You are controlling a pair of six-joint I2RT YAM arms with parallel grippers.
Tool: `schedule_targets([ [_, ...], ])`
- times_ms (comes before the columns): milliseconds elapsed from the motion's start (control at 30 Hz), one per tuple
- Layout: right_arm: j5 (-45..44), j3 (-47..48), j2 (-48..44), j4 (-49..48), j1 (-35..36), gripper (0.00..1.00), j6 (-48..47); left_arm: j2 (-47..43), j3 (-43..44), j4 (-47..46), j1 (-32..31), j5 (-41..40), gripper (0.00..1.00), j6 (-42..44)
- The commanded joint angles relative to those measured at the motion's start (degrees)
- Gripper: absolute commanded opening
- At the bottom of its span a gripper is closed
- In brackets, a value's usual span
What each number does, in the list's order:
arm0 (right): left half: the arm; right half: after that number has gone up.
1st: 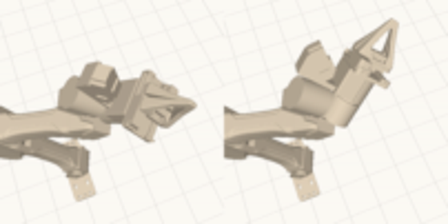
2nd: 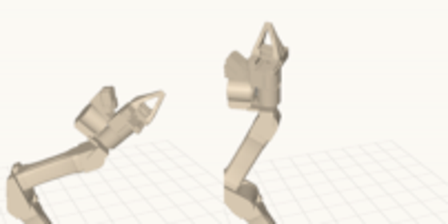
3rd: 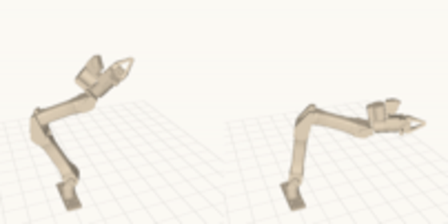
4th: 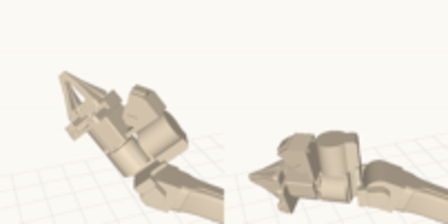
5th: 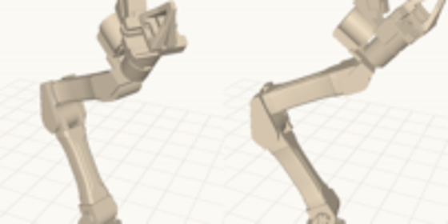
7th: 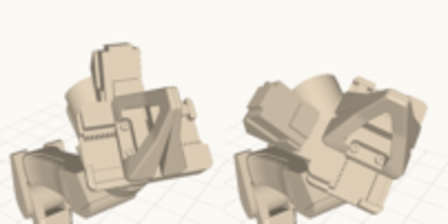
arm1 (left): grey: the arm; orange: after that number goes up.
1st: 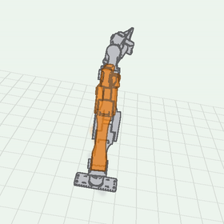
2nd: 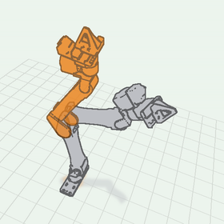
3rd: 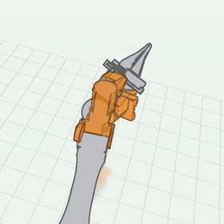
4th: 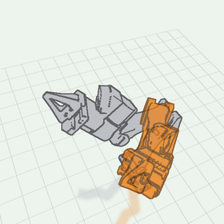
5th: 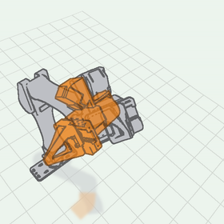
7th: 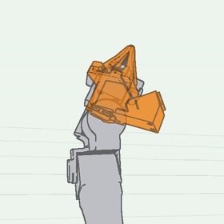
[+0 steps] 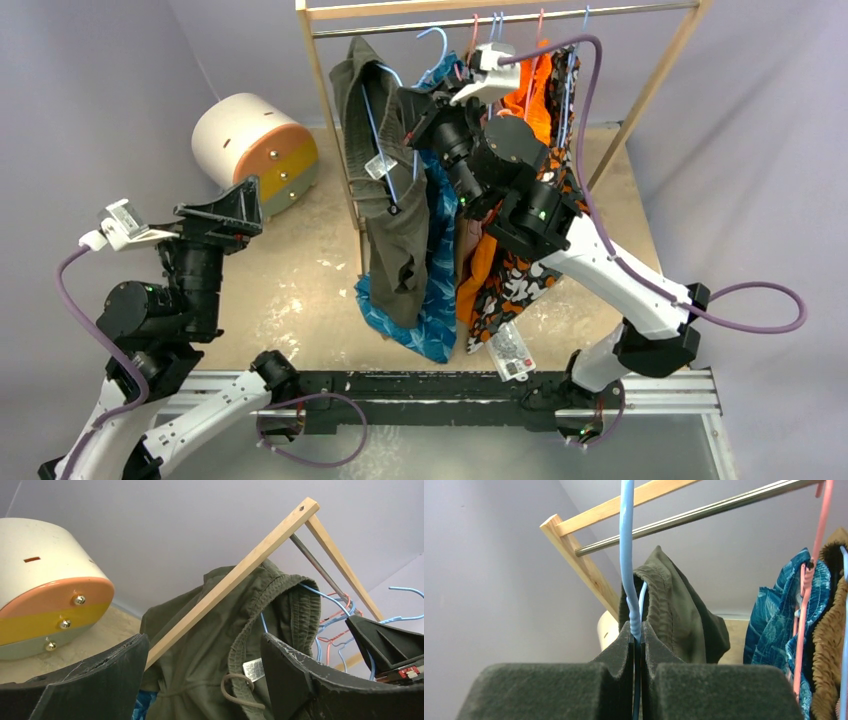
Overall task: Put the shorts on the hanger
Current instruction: Place the hanger at the clothesline.
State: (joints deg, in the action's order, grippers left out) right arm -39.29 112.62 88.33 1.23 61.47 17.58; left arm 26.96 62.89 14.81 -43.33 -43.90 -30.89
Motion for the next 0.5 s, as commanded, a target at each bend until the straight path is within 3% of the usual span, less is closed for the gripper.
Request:
schedule_targets([
  [0, 0.36, -5.56, -3.83, -15.44, -0.87, 0.00, 5.20, -0.42, -1.36, -1.88, -0.27, 0.83, 0.81, -0.61],
  [467, 2.83, -6.20, 1.00, -23.46, -4.32, 0.00, 5.68, -1.33, -4.59, -1.28, -0.32, 0.93, 0.81, -1.36],
])
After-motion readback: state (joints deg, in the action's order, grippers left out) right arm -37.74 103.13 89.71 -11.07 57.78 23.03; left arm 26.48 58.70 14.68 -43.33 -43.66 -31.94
